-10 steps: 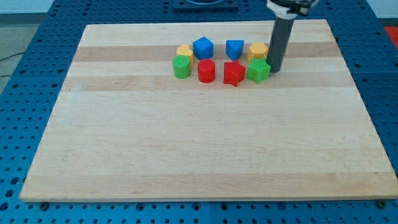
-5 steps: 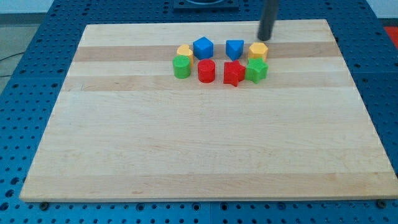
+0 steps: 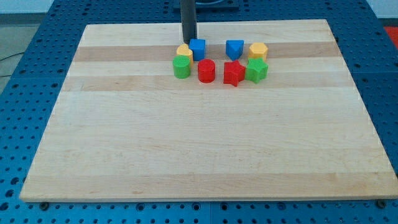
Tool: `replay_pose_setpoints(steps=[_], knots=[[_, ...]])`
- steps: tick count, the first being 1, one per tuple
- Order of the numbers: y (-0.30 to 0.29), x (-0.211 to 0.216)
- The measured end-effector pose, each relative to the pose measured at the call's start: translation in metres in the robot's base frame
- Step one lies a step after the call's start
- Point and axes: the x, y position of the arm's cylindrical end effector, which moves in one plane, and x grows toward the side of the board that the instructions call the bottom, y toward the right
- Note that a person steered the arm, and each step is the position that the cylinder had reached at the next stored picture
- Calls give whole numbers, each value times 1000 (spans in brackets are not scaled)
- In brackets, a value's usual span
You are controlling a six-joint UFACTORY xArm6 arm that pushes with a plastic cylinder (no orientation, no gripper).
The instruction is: Move yellow heart into the green circle
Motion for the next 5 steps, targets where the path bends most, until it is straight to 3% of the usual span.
replay_pose_setpoints(steps=[5], knots=[[-27,38]])
